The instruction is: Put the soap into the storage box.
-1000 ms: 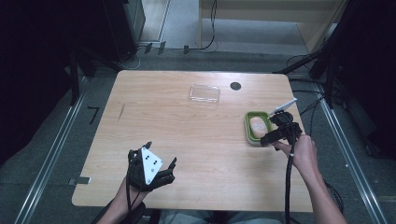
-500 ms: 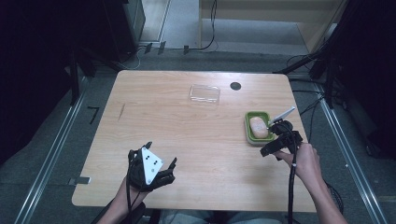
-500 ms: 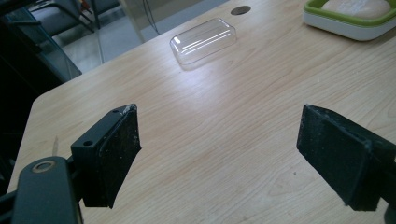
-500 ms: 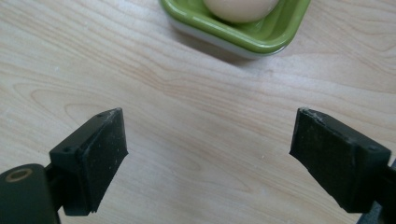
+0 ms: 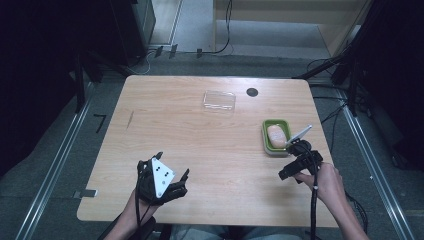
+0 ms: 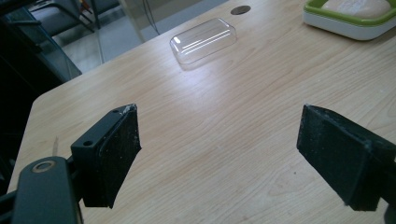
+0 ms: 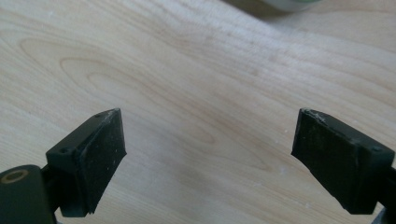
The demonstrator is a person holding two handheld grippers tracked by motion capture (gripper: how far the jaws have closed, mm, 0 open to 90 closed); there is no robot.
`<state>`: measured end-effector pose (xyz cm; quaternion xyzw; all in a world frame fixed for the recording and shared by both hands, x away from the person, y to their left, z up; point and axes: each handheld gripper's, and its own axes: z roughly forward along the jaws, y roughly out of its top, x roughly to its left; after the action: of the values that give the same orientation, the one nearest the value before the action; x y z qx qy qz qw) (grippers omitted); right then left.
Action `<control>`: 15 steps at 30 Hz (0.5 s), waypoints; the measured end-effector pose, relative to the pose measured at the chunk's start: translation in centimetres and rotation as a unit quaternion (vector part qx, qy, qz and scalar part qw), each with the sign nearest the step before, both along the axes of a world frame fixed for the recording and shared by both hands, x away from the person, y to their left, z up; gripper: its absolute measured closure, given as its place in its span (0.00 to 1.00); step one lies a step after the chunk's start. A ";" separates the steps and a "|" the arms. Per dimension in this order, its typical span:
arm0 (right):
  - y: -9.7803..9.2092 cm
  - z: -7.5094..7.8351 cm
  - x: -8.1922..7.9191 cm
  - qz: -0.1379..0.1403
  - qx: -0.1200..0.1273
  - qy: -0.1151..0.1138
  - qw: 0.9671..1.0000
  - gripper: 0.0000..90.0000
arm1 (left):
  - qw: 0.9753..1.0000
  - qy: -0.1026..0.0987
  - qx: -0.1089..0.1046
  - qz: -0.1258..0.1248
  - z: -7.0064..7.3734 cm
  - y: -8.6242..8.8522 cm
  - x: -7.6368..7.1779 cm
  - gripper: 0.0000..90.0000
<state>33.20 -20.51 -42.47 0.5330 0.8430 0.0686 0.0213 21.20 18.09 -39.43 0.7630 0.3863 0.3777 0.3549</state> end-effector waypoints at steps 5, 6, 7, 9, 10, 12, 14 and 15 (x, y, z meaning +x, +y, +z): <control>0.2 -0.9 -0.3 0.009 0.000 0.011 1.000 0.11 | 1.000 0.000 -0.001 0.000 0.0 0.0 0.0 0.16; 0.2 -1.1 -0.4 0.011 -0.001 0.014 1.000 0.11 | 1.000 -0.001 -0.002 0.000 0.0 0.0 0.0 0.16; 0.2 -1.2 -0.4 0.013 -0.001 0.016 1.000 0.11 | 1.000 0.000 -0.003 0.001 0.0 0.0 0.0 0.16; 0.3 -1.5 -0.6 0.018 -0.002 0.020 1.000 0.11 | 1.000 0.000 0.002 0.000 0.0 0.0 0.0 0.16; 0.3 -1.7 -0.6 0.020 -0.003 0.018 1.000 0.11 | 1.000 0.000 0.003 -0.001 0.0 0.0 0.0 0.16; 0.4 -1.9 -0.7 0.022 -0.007 0.026 0.999 0.11 | 1.000 0.001 0.004 0.000 0.0 0.0 -0.1 0.16; 0.5 -2.0 -0.8 0.023 -0.006 0.029 0.999 0.11 | 1.000 0.000 0.001 0.001 0.0 0.1 -0.1 0.16; 0.5 -2.1 -0.9 0.023 -0.005 0.027 0.999 0.11 | 1.000 -0.003 -0.003 0.002 0.0 0.1 -0.1 0.16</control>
<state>32.33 -19.98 -44.58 0.5149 0.8557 0.0507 -0.0007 21.11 18.16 -39.43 0.7601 0.3883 0.3795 0.3572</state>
